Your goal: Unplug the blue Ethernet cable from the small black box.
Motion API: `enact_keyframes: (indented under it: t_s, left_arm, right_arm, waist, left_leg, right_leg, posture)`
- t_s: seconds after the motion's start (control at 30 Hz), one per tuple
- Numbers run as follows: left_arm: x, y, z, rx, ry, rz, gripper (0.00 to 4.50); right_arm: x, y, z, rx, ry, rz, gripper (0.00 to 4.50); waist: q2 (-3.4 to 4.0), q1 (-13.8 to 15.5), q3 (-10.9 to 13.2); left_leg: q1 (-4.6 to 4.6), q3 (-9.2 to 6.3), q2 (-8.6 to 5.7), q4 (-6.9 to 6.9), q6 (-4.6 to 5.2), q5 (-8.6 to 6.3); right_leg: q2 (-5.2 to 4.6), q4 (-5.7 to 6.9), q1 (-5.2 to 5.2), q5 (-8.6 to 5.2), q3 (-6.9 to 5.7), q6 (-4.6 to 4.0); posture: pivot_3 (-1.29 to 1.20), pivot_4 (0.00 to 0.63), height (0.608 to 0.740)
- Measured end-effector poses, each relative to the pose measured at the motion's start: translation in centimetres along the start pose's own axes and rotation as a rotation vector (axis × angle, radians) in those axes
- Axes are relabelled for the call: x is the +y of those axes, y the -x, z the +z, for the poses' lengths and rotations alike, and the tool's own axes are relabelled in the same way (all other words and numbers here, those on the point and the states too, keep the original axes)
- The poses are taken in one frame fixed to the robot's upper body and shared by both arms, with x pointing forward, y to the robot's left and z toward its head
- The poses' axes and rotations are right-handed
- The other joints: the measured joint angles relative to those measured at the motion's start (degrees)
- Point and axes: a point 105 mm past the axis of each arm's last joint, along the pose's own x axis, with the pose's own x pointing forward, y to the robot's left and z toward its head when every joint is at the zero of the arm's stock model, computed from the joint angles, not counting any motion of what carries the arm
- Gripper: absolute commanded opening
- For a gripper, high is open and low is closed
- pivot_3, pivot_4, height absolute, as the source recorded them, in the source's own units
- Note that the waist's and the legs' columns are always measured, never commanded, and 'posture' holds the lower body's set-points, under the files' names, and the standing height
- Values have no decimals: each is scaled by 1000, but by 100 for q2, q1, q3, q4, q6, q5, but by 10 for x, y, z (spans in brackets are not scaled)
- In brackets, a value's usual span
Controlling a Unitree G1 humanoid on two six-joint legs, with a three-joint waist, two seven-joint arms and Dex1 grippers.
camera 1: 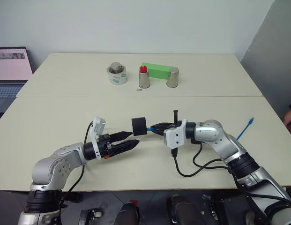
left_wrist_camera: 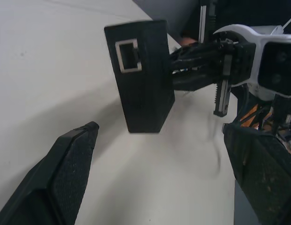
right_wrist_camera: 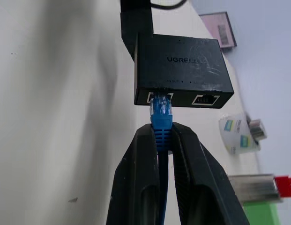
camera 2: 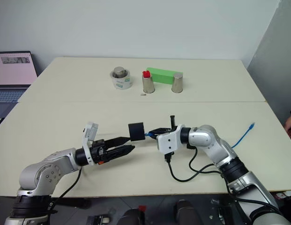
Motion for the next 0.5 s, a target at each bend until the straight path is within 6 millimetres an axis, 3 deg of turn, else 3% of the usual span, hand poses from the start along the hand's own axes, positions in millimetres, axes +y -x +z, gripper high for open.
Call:
enact_keyframes:
  t_s: [0.13, 0.23, 0.5]
  left_arm:
    - [-2, -7, 6, -31, 27, -19, 4500]
    - [-3, -7, 6, -37, 46, -27, 4056]
    - [1, -5, 5, -55, 88, -29, 2242]
  right_arm:
    - [1, 0, 1, -9, 21, 0, 128]
    - [1, 0, 1, -10, 23, -2, 128]
    - [0, 0, 3, -17, 44, -11, 128]
  waist:
    - [0, 0, 0]
    - [0, -3, 0]
    - [0, 2, 0]
  left_leg:
    - [0, 1, 0, -1, 0, 0]
    - [0, -2, 1, -3, 0, 0]
    - [1, -2, 0, -1, 0, 0]
  right_leg:
    - [-1, -2, 0, 0, 1, -1]
    - [-1, -1, -1, 0, 0, -3]
    - [-1, 0, 0, 0, 0, -3]
  posture:
    - [0, 150, 740]
    - [0, 150, 740]
    - [0, 150, 740]
